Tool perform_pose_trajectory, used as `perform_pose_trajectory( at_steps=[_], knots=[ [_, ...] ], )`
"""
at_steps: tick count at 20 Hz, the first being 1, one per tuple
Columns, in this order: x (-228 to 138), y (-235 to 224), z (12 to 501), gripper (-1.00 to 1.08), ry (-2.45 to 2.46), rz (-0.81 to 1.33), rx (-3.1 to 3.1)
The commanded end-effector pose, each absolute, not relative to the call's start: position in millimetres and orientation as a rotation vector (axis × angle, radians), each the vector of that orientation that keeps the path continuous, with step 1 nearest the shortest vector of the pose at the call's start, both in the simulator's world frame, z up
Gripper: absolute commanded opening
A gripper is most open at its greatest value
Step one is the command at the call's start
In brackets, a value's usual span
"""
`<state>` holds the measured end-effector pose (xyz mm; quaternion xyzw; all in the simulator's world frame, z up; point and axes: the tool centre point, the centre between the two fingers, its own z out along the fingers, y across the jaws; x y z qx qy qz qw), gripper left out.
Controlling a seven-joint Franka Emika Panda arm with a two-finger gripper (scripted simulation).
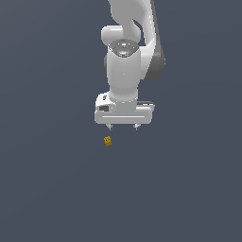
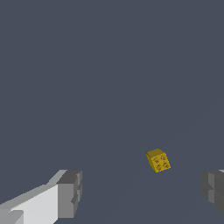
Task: Pick up the object and move it to a goal position.
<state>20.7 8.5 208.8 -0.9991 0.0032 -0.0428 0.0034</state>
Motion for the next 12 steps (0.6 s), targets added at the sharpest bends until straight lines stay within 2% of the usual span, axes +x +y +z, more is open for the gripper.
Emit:
perform_pose_trajectory(
  at_steps=[1, 12],
  knots=[
    [21, 9, 211, 1.0, 0.02, -0.136, -3.128],
    [17, -5, 187, 1.0, -0.069, -0.113, -3.136]
  ],
)
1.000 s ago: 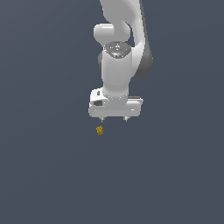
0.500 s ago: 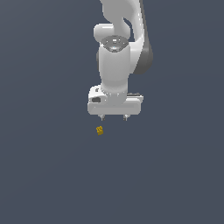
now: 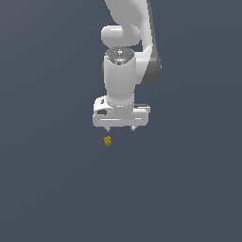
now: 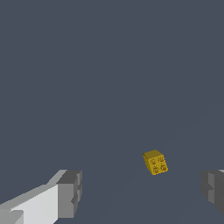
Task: Pick up the object and move it to a goal position.
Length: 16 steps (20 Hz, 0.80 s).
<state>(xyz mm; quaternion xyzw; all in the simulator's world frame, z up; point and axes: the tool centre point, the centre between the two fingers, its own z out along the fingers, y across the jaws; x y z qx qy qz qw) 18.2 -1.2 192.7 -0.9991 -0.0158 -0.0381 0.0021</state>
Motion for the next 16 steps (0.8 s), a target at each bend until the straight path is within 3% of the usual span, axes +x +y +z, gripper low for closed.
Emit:
perform_pose_trajectory(
  at_steps=[1, 16],
  knots=[
    [16, -8, 182, 1.0, -0.086, -0.109, -3.137],
    [-11, -59, 92, 1.0, -0.426, -0.02, -3.116]
  ],
)
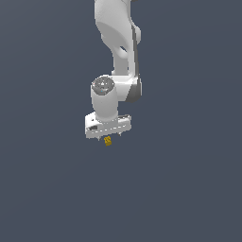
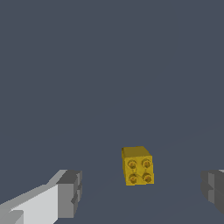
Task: Pick up the object and move it to a goal position.
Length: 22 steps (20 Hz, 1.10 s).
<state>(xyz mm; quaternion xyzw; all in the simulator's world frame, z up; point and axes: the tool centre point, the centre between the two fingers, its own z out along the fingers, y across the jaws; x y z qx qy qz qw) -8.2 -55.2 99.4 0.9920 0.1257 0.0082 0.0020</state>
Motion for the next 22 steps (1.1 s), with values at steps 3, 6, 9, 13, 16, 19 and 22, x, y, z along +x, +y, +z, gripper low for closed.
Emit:
perform_pose_trajectory(
  at_steps=[3, 6, 9, 13, 16, 19, 22],
  knots=[
    [-15, -65, 82, 1.0, 0.466, 0.01, 3.105],
    [-18, -68, 75, 1.0, 0.492, 0.003, 3.102],
    [-20, -70, 72, 1.0, 0.504, 0.0, 3.101],
    [-20, -69, 72, 1.0, 0.499, 0.0, 3.102],
    [-20, -69, 65, 1.0, 0.5, 0.0, 3.101],
    [-20, -70, 52, 1.0, 0.501, 0.0, 3.101],
    [-21, -70, 36, 1.0, 0.503, 0.0, 3.101]
  ],
)
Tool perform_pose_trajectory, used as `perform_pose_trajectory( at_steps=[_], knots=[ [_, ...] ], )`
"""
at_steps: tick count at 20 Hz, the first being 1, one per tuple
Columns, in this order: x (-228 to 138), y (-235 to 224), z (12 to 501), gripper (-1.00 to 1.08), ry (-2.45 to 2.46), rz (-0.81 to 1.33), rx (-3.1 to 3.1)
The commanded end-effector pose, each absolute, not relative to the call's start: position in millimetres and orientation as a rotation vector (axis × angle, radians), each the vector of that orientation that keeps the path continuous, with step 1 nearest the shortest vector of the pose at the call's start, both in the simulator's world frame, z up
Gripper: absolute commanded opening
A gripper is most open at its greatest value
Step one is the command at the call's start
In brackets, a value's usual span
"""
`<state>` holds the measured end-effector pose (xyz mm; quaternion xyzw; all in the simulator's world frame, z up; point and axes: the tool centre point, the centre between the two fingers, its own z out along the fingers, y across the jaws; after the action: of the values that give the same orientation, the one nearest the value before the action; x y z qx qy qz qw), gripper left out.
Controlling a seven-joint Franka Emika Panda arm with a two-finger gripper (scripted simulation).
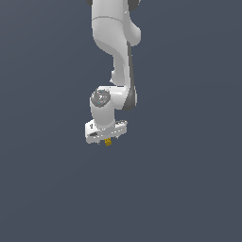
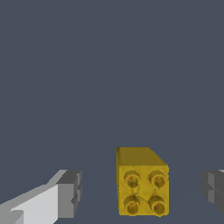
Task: Pick up the object and move it to a goal position.
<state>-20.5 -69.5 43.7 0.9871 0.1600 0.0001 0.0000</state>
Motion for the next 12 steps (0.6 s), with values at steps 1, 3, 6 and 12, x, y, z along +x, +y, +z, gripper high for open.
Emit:
perform_pose_trajectory(
  at_steps=[1, 3, 6, 12],
  knots=[
    [-21.1, -69.4, 31.9, 1.0, 0.504, 0.0, 3.101],
    [-20.9, -69.7, 26.1, 1.0, 0.504, 0.0, 3.101],
    [-20.1, -69.6, 22.3, 1.0, 0.505, 0.0, 3.101],
    [-20.0, -69.6, 22.1, -1.0, 0.505, 0.0, 3.101]
  ],
)
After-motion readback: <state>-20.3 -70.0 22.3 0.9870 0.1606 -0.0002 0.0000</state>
